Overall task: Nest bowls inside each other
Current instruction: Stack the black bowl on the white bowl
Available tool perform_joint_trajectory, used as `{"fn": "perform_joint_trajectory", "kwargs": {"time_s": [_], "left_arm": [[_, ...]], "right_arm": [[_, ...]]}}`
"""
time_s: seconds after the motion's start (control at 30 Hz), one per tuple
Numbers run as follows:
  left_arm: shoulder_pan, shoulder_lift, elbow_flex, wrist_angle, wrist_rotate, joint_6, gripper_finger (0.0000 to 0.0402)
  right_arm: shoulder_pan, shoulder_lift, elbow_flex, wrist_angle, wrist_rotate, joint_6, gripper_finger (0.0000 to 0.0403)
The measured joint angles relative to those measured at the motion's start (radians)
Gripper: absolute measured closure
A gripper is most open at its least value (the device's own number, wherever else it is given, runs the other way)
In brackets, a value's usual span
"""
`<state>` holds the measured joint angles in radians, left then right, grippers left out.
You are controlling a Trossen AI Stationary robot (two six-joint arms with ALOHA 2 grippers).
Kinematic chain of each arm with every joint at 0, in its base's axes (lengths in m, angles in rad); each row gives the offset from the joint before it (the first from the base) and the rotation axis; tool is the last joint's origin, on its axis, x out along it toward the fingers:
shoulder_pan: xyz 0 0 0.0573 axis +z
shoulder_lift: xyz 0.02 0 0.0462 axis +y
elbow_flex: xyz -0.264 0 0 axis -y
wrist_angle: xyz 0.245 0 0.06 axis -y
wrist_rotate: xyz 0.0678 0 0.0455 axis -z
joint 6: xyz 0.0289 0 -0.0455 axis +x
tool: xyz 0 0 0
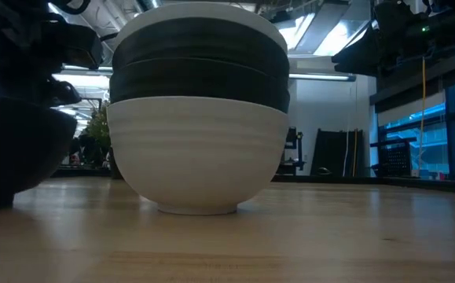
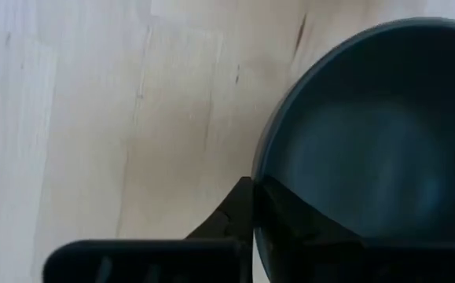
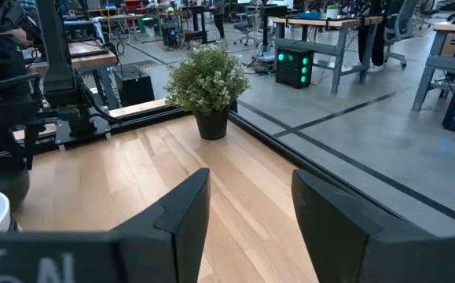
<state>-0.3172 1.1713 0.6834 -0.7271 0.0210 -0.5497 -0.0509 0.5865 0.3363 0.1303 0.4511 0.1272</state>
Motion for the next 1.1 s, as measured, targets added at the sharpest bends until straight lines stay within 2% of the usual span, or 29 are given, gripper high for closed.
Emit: {"fn": "perform_joint_trajectory", "kwargs": {"time_s": [0.4,0.63,0.8,0.97,1.1], "left_arm": [[0.062,-0.034,0.0,-0.009,-0.02,-0.046,0.0399],[0.141,-0.154,0.007,-0.031,-0.013,-0.016,0.0399],[0.197,-0.257,0.079,-0.017,-0.013,0.048,0.04],[0.242,-0.303,0.157,0.123,-0.038,0.11,0.0401],[0.258,-0.277,0.185,0.224,-0.026,0.142,0.0401]], "right_arm": [[0.0,0.0,0.0,0.001,0.0,0.002,0.0221],[0.0,0.0,0.0,0.001,0.0,0.003,0.0221],[0.0,0.0,0.0,0.001,0.0,0.003,0.0221],[0.0,0.0,0.0,0.001,0.0,0.001,0.0221],[0.0,0.0,0.0,0.001,0.0,-0.002,0.0221]]}}
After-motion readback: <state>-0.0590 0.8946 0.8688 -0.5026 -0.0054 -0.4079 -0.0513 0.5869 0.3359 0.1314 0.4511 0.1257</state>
